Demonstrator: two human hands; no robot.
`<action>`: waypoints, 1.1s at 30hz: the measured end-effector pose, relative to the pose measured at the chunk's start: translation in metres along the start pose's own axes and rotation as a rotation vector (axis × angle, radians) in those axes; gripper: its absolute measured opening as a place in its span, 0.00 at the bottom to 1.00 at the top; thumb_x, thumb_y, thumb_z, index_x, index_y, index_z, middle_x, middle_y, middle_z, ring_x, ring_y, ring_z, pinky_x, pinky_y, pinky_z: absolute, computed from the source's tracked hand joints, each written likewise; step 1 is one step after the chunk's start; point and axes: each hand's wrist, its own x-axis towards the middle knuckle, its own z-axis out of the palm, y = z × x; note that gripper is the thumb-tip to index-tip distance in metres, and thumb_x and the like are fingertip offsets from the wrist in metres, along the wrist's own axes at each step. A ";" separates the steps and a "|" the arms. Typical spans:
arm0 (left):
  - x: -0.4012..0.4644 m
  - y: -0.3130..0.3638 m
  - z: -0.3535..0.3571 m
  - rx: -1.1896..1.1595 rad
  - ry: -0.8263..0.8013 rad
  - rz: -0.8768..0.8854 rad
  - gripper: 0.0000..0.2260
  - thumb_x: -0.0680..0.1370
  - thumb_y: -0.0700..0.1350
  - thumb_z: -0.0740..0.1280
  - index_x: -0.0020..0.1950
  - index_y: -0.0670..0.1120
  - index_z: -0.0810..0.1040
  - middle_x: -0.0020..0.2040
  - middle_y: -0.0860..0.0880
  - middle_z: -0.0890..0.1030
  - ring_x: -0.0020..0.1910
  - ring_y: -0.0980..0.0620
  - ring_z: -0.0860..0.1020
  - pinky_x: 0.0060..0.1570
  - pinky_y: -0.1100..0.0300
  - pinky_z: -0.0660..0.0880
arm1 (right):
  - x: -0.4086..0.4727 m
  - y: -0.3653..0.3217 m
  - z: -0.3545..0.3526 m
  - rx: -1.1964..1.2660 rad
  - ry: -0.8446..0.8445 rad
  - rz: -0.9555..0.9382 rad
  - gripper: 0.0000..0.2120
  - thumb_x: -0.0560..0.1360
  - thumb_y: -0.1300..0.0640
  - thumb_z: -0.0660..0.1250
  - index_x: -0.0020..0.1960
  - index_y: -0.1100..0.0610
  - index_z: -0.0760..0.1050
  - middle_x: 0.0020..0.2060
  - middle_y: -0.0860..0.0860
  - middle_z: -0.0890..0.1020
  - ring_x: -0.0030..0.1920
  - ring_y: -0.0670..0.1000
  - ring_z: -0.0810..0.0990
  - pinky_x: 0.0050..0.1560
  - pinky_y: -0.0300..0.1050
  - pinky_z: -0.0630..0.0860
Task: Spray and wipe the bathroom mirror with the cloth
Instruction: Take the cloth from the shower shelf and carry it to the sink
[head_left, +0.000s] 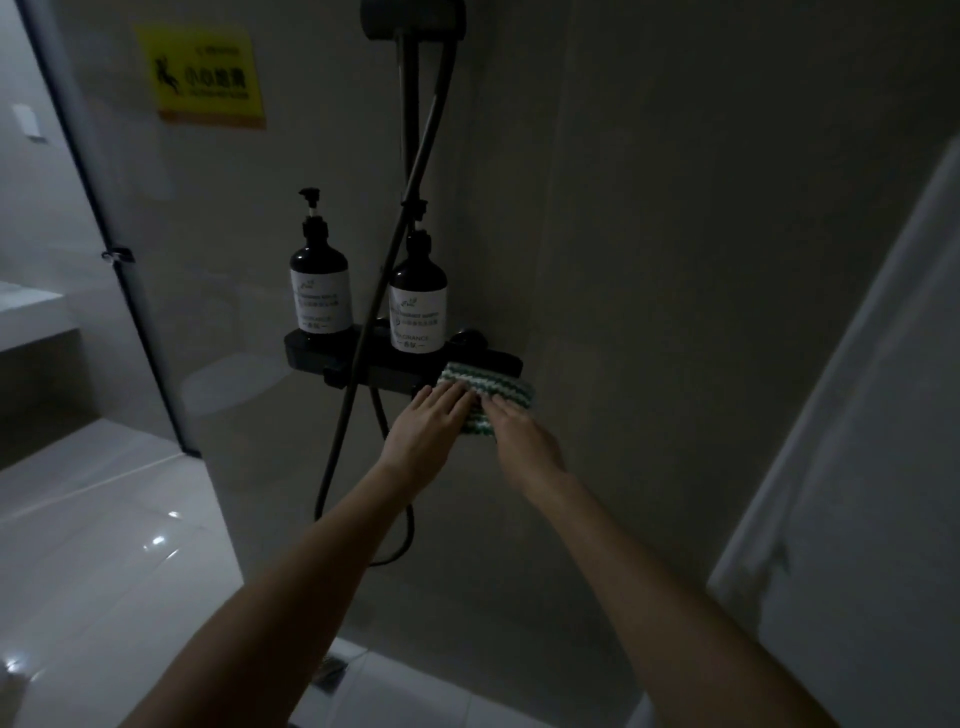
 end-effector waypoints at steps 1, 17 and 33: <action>-0.006 -0.003 -0.003 0.032 -0.022 -0.006 0.24 0.78 0.34 0.57 0.74 0.40 0.59 0.75 0.41 0.61 0.74 0.43 0.59 0.73 0.51 0.54 | 0.000 -0.005 0.000 0.001 -0.012 -0.005 0.27 0.80 0.69 0.49 0.78 0.56 0.51 0.77 0.52 0.55 0.75 0.51 0.56 0.71 0.46 0.59; -0.162 -0.112 -0.083 0.331 -0.123 -0.342 0.20 0.62 0.38 0.76 0.53 0.41 0.80 0.48 0.42 0.84 0.43 0.43 0.83 0.47 0.50 0.79 | 0.029 -0.180 0.067 0.103 -0.123 -0.459 0.19 0.78 0.60 0.59 0.69 0.54 0.67 0.65 0.54 0.73 0.62 0.56 0.74 0.56 0.46 0.70; -0.258 -0.365 -0.107 0.392 -0.250 -0.699 0.24 0.77 0.40 0.62 0.73 0.47 0.62 0.68 0.45 0.72 0.66 0.46 0.70 0.64 0.54 0.66 | 0.170 -0.426 0.178 0.090 -0.213 -0.752 0.13 0.75 0.58 0.65 0.59 0.55 0.72 0.56 0.55 0.79 0.54 0.56 0.78 0.50 0.47 0.74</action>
